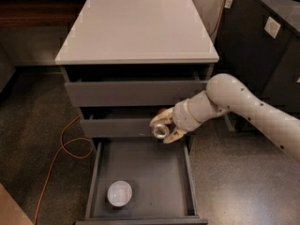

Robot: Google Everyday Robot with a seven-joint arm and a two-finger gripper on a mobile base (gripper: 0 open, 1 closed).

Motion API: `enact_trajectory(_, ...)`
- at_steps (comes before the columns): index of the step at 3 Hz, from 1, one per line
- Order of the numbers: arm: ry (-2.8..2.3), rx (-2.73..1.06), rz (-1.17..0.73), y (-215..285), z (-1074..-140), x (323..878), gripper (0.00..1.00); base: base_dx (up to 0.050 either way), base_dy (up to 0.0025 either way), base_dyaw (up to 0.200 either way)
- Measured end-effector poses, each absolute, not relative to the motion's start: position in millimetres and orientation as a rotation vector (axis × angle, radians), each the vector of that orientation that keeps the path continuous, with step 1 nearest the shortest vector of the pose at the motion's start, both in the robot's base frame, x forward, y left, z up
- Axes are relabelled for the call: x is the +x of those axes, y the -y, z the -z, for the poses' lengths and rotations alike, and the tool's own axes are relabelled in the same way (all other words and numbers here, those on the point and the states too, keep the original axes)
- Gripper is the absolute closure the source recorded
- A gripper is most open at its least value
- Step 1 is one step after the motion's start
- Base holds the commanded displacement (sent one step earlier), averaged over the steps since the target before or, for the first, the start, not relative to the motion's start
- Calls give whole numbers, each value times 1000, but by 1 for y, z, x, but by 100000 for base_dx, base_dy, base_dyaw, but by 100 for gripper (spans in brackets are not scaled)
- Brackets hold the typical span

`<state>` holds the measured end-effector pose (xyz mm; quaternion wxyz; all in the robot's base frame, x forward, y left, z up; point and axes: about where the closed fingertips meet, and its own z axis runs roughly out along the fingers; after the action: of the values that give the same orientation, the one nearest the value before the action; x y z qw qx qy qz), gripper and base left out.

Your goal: Pick coke can from bottom drawer and place on counter

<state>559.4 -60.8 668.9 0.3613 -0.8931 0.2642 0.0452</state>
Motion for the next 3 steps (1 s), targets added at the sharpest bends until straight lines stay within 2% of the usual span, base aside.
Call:
enact_trajectory(2,-556,-2369,35,83,-775,572,100,0,0,0)
enact_trajectory(3,-555,-2369,34,83,-775,572,100,0,0,0)
